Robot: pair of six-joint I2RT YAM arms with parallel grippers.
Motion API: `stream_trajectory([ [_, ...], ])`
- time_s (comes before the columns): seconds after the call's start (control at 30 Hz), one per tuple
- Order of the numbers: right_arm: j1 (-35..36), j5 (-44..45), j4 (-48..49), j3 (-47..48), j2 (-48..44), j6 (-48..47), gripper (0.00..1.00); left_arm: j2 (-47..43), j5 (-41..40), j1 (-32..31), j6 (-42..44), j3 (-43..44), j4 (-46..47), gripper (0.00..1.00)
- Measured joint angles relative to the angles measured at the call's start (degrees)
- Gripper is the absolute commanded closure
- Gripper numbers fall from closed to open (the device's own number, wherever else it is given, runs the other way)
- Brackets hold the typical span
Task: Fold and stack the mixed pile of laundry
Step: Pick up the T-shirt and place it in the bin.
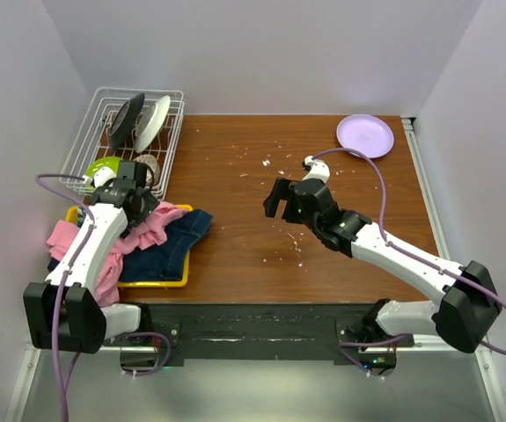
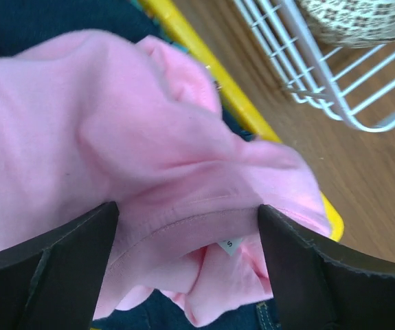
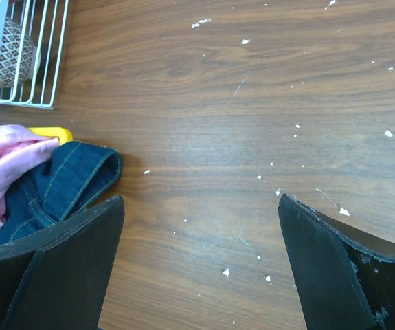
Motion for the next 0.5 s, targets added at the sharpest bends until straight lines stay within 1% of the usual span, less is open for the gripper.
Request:
stream_trajectory([
  [0.03, 0.0, 0.0, 0.0, -0.09, 0.0, 0.0, 0.01, 0.22, -0.15, 0.07, -0.63, -0.48, -0.04, 0.36],
  [0.1, 0.0, 0.0, 0.0, -0.13, 0.0, 0.0, 0.01, 0.46, -0.74, 0.13, -1.88, -0.87, -0.24, 0.59],
  [0.13, 0.0, 0.0, 0.0, -0.13, 0.0, 0.0, 0.01, 0.42, -1.07, 0.13, -2.29, -0.87, -0.35, 0.81],
  [0.2, 0.0, 0.0, 0.0, -0.13, 0.0, 0.0, 0.01, 0.0, -1.55, 0.17, -2.67, -0.87, -0.48, 0.98],
  [0.23, 0.0, 0.0, 0.0, -0.13, 0.0, 0.0, 0.01, -0.5, -1.68, 0.17, -2.08, -0.87, -0.59, 1.0],
  [0.33, 0.0, 0.02, -0.02, -0.13, -0.02, -0.02, 0.01, -2.82, -1.86, 0.17, -1.14, 0.35, -1.14, 1.0],
  [0.4, 0.0, 0.04, -0.07, -0.13, -0.07, -0.07, 0.01, -5.05, -1.79, 0.17, 0.81, 3.34, -1.95, 1.0],
  [0.5, 0.0, 0.07, -0.24, -0.07, -0.17, -0.42, 0.01, -9.33, -0.9, 0.17, 4.83, 7.93, -0.52, 1.0],
])
